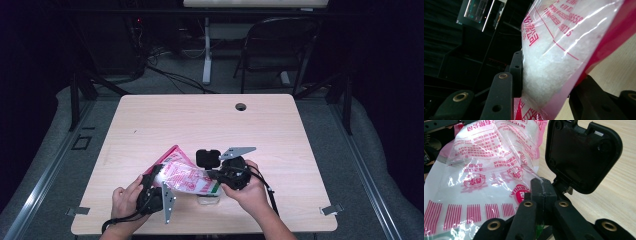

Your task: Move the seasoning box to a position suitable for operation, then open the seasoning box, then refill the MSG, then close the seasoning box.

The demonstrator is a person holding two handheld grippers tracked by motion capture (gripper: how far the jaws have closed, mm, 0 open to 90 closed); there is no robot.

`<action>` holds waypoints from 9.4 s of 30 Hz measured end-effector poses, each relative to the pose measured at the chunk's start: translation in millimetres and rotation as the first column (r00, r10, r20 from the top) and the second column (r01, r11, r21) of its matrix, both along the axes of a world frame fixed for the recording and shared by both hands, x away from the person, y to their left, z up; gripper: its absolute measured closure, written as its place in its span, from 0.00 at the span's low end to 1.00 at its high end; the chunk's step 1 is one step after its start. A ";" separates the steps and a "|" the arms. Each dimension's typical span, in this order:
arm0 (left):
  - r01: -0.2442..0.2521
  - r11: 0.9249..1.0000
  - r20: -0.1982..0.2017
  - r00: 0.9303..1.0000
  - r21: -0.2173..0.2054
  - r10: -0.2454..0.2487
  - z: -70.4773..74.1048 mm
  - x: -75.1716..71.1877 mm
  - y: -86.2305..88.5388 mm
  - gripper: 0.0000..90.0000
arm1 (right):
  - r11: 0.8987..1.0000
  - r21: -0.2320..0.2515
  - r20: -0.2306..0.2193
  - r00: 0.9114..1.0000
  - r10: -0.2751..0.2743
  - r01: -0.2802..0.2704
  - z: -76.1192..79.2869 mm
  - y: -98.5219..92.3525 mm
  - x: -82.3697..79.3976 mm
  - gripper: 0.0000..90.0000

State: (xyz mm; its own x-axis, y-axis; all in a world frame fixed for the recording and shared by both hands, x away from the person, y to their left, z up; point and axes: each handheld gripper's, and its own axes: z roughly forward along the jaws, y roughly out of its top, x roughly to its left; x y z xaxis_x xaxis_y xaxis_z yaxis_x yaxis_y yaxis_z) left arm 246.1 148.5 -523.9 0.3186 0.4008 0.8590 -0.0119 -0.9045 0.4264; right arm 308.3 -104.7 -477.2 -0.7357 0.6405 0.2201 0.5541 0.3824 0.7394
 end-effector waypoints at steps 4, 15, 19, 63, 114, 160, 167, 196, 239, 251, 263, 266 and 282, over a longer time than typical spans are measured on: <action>-0.008 1.000 -0.003 1.000 0.020 0.008 1.3 -1.3 -1.6 0.74 | 1.000 0.012 0.007 1.000 -0.003 0.002 -1.9 -1.5 0.1 1.00; -0.035 0.997 0.030 0.999 0.065 0.033 4.0 -6.0 -7.6 0.74 | 1.000 0.023 0.021 1.000 0.013 -0.013 -2.8 -3.9 2.4 1.00; -0.042 0.995 0.050 0.998 0.091 0.037 4.7 -8.0 -9.1 0.74 | 1.000 0.028 0.024 1.000 0.012 -0.013 -3.4 -4.7 2.6 1.00; -0.029 0.972 0.106 0.994 0.234 0.004 9.7 -15.3 -16.2 0.75 | 0.999 0.036 0.010 1.000 0.004 -0.004 -9.3 -6.5 5.0 1.00; -0.016 0.935 0.161 0.986 0.354 -0.044 13.9 -17.7 -19.6 0.78 | 0.999 0.045 0.005 1.000 -0.007 0.007 -11.6 -6.3 7.8 1.00; -0.007 0.911 0.176 0.982 0.411 -0.072 17.2 -19.7 -21.9 0.78 | 0.999 0.042 0.005 1.000 -0.012 0.012 -12.4 -6.4 8.1 1.00; -0.004 0.907 0.174 0.982 0.421 -0.076 17.7 -20.5 -21.8 0.79 | 0.999 0.041 0.004 1.000 -0.012 0.012 -12.4 -6.3 7.7 1.00; 0.013 0.877 0.195 0.973 0.480 -0.121 21.5 -22.1 -24.5 0.79 | 0.998 0.050 0.013 1.000 -0.026 0.025 -13.1 -6.4 4.8 1.00; 0.024 0.839 0.190 0.970 0.543 -0.151 28.9 -23.5 -26.7 0.81 | 0.999 0.045 0.018 1.000 -0.024 0.023 -13.0 -6.7 5.2 1.00; 0.025 0.851 0.184 0.973 0.525 -0.142 30.3 -23.2 -28.0 0.81 | 0.999 0.044 0.017 1.000 -0.025 0.024 -13.0 -6.8 5.2 1.00; 0.028 0.839 0.194 0.968 0.543 -0.158 32.9 -23.2 -30.3 0.82 | 0.999 0.036 0.016 1.000 -0.025 0.025 -13.6 -7.0 5.6 1.00; 0.029 0.840 0.195 0.968 0.542 -0.159 33.0 -23.2 -30.7 0.82 | 0.999 0.037 0.015 1.000 -0.025 0.024 -13.8 -7.2 5.7 1.00; 0.033 0.844 0.196 0.967 0.535 -0.162 33.6 -23.2 -31.7 0.82 | 0.999 0.040 0.011 0.999 -0.030 0.029 -14.9 -7.2 6.2 1.00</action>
State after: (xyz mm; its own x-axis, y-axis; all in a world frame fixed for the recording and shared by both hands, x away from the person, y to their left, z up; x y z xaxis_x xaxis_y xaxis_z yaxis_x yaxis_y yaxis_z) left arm 223.0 116.8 -490.3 0.1050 -0.1522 0.9828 -0.1492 -0.9795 -0.1357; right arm 314.5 -111.9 -492.2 -0.7194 0.6527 0.2375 0.5559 0.3360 0.7603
